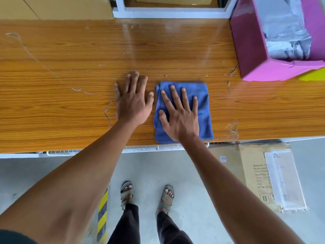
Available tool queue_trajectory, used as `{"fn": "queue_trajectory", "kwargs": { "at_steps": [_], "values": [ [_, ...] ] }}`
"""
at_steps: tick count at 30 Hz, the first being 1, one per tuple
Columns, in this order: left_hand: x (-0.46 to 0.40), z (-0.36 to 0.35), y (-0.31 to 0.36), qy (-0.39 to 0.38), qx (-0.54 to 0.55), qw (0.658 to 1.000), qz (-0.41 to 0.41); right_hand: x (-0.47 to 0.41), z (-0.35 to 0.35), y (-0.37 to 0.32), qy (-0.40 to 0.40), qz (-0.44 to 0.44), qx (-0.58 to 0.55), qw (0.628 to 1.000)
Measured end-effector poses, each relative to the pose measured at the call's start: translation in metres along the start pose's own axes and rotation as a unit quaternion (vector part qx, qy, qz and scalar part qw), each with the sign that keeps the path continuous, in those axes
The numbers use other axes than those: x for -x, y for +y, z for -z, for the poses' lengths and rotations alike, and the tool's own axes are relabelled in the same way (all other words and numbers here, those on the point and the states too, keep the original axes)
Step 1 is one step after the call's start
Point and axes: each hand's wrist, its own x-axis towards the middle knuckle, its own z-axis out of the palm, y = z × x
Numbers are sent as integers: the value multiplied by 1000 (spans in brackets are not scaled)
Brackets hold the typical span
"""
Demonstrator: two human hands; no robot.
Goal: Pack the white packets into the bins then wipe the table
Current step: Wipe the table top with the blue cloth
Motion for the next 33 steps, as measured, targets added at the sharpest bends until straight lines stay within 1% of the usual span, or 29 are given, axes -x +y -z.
{"fn": "queue_trajectory", "kwargs": {
  "at_steps": [2, 4, 7, 10, 12, 14, 18, 20, 22, 25, 30, 33],
  "values": [
    [1, -1, 1, -1, 6, 1000, 4, 6, 0, -1, -7, -5, 0, 1000],
    [1, -3, 1, 7, -1, 1000, 2, -15, 1, 1, -9, -12, -2, 1000],
    [0, -7, -1, 21, -1, 1000, -5, -73, 5, 4, -6, -28, -11, 1000],
    [-5, -10, 0, 27, 6, 1000, 5, -141, 11, 10, -20, -51, -18, 998],
    [-8, -12, -1, 24, 10, 1000, 9, -165, 11, 11, -26, -59, -13, 998],
    [-15, -11, -3, 25, 10, 1000, 8, -161, 8, 9, -15, -51, -11, 998],
    [-45, -4, -10, 1, 14, 1000, 28, -87, 0, 1, 14, -34, -4, 999],
    [-71, 1, -16, -14, 5, 999, 49, -62, -2, -2, 8, -33, 5, 999],
    [-93, 3, -22, -17, -8, 998, 56, -65, -1, -1, -4, -35, -1, 999],
    [-118, 1, -27, -21, -14, 998, 58, -111, 2, 1, -1, -42, -4, 999],
    [-122, -5, -29, -9, -18, 999, 48, -215, 9, 14, -12, -67, -13, 998],
    [-126, -8, -31, -7, -17, 999, 50, -235, 7, 14, -17, -64, 1, 998]
  ]
}}
